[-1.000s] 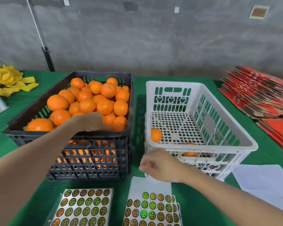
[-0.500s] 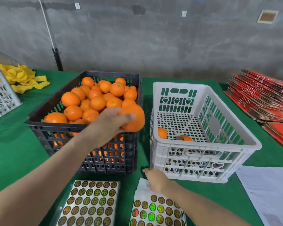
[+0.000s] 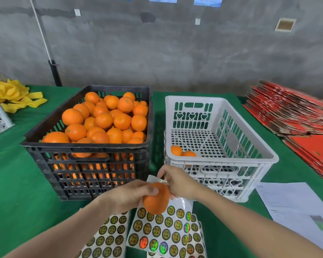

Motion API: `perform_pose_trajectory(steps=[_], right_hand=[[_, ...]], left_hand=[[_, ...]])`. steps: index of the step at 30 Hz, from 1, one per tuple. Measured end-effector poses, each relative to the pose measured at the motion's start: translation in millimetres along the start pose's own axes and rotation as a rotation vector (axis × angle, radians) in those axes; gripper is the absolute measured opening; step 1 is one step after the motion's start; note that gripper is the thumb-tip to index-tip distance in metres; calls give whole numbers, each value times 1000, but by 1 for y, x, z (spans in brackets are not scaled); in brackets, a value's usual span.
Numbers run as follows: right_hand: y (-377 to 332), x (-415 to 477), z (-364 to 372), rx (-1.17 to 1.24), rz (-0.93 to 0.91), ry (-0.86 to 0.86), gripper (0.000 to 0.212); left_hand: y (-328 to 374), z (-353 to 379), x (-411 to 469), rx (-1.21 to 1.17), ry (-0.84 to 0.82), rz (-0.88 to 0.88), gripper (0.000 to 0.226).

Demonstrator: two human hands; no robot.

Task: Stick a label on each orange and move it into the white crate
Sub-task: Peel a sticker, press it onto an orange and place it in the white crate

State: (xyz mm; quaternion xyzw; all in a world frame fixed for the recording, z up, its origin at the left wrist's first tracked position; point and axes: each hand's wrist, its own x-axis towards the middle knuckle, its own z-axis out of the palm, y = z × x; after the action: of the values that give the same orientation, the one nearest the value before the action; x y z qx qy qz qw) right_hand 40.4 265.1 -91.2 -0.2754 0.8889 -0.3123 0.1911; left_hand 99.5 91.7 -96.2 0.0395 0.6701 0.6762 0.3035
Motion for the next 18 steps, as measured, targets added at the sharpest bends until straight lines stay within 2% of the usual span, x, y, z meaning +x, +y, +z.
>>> perform_pose_trajectory(steps=[1, 3, 5, 9, 13, 18], right_hand=[[-1, -2, 0, 52, -8, 44, 22], [0, -10, 2, 96, -73, 211, 14], [7, -22, 6, 8, -183, 393, 8], [18, -41, 23, -105, -264, 353, 16], [17, -43, 33, -95, -229, 509, 24], [13, -46, 35, 24, -241, 591, 7]], left_hand=[[-1, 2, 1, -22, -15, 5, 88], [-5, 3, 3, -112, 24, 6, 93], [-10, 0, 6, -222, 100, 19, 102], [-15, -8, 6, -392, 206, 5, 113], [-11, -5, 3, -499, 226, -19, 107], [-10, -1, 1, -582, 277, -53, 89]])
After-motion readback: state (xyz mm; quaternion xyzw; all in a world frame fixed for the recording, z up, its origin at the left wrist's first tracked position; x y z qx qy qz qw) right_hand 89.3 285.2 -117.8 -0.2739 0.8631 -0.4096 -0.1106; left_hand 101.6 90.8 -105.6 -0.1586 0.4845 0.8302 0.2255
